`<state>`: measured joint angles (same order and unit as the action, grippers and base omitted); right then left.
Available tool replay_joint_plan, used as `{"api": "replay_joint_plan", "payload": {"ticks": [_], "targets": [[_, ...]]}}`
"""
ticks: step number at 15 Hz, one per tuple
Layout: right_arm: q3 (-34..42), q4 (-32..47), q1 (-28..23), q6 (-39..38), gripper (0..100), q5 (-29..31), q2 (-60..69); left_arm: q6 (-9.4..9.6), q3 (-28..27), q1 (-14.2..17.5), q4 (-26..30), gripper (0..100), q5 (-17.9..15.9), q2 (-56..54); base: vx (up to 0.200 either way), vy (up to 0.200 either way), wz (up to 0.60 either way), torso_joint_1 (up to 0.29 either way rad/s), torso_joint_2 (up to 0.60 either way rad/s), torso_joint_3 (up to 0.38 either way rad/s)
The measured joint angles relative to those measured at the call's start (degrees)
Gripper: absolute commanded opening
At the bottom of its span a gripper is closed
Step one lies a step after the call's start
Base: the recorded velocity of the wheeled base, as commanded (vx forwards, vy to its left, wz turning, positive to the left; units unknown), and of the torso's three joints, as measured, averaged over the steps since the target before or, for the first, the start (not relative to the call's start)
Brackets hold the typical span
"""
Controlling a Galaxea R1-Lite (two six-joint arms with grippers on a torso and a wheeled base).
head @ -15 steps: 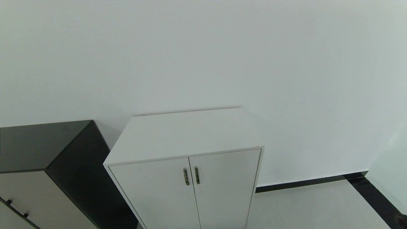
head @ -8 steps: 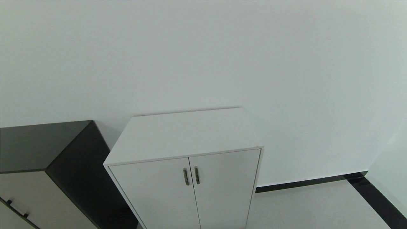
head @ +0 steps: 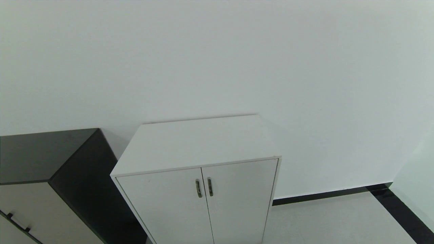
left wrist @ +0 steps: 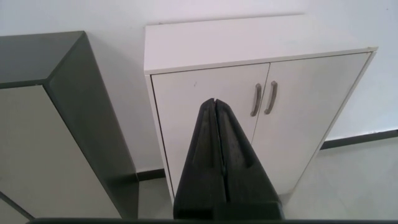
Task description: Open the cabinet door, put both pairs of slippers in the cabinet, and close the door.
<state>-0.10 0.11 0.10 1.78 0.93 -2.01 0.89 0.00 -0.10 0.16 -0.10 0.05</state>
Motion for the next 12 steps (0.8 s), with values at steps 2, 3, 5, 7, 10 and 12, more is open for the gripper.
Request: {"api": "replay_joint_plan", "payload": {"ticks": [2, 3, 5, 7, 10, 12], "targets": [[0.00, -0.04, -0.23, 0.35, 0, -1.15, 1.27, 0.00, 0.00, 0.00, 0.02, 0, -0.09, 0.00, 0.000, 0.000, 0.00, 0.000, 0.00, 0.000], [0.00, -0.06, -0.23, 0.45, 0, -1.15, 1.60, 0.01, 0.00, 0.00, 0.00, 0, -0.12, 0.00, 0.000, 0.000, 0.00, 0.000, 0.00, 0.000], [0.00, -0.09, -0.28, -0.37, 0, -0.95, 1.94, -0.57, 0.00, 0.00, 0.02, 0, -0.15, 0.00, 0.000, 0.000, 0.00, 0.000, 0.00, 0.000], [0.07, -0.16, -0.28, -1.78, 0, -1.15, 2.08, -0.67, 0.00, 0.00, 0.00, 0, -0.15, 0.00, 0.000, 0.000, 0.00, 0.000, 0.00, 0.000], [0.10, -0.16, -0.28, -1.71, 0, -1.26, 2.17, -0.71, 0.00, 0.00, 0.02, 0, -0.15, 0.00, 0.000, 0.000, 0.00, 0.000, 0.00, 0.000], [0.10, -0.16, -0.28, -1.68, 0, -1.26, 2.17, -0.73, 0.00, 0.00, 0.00, 0, -0.15, 0.00, 0.000, 0.000, 0.00, 0.000, 0.00, 0.000]]}}
